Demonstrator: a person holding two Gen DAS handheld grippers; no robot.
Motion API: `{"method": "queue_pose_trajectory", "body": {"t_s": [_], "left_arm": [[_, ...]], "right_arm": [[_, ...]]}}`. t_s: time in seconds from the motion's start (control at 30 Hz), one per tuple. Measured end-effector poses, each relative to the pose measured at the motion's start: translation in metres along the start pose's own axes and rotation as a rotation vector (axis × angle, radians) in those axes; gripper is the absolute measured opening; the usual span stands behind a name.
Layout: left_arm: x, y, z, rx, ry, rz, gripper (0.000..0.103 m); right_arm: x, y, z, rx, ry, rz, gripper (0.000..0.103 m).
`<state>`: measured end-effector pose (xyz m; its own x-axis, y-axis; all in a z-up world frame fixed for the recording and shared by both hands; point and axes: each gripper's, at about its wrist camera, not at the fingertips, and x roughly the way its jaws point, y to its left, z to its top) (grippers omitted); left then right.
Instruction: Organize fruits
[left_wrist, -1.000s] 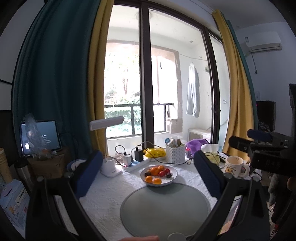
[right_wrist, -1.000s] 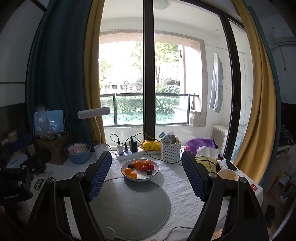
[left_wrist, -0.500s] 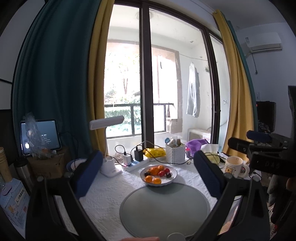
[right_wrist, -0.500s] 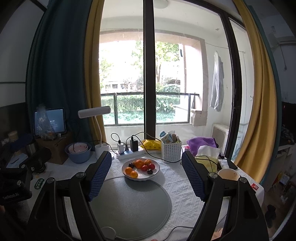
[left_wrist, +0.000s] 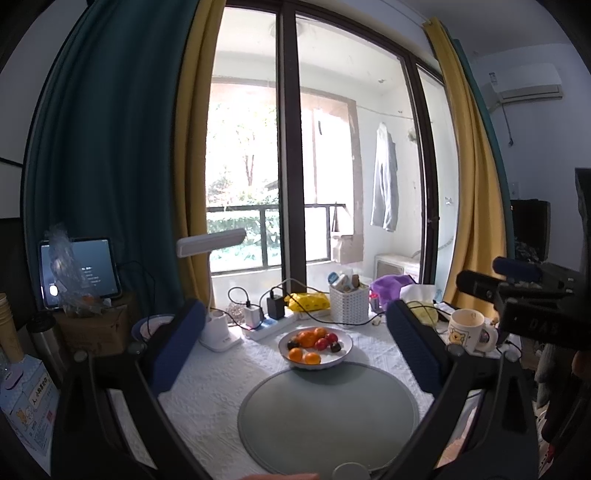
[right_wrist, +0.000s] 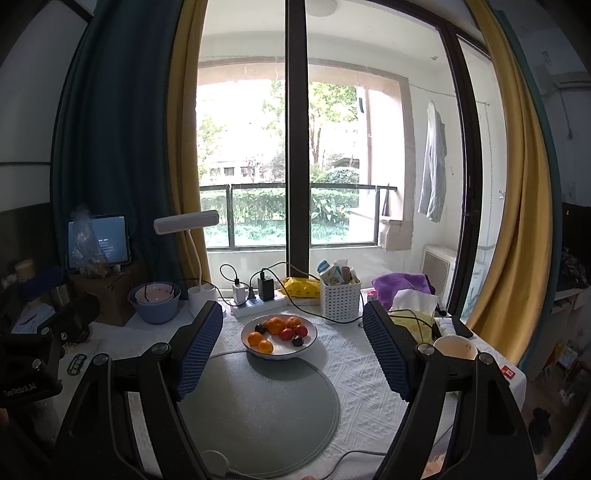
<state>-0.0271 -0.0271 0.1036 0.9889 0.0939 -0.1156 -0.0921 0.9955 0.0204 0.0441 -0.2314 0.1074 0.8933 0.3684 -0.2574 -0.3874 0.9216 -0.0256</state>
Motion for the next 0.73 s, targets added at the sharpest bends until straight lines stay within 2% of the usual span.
{"method": "queue_pose_trajectory", "body": {"t_s": [0.73], "left_arm": [[0.0012, -0.0039, -0.0020, 0.011, 0.006, -0.015, 0.099]], "right_arm": [[0.0041, -0.0033, -0.0028, 0.002, 0.016, -0.010, 0.081]]}}
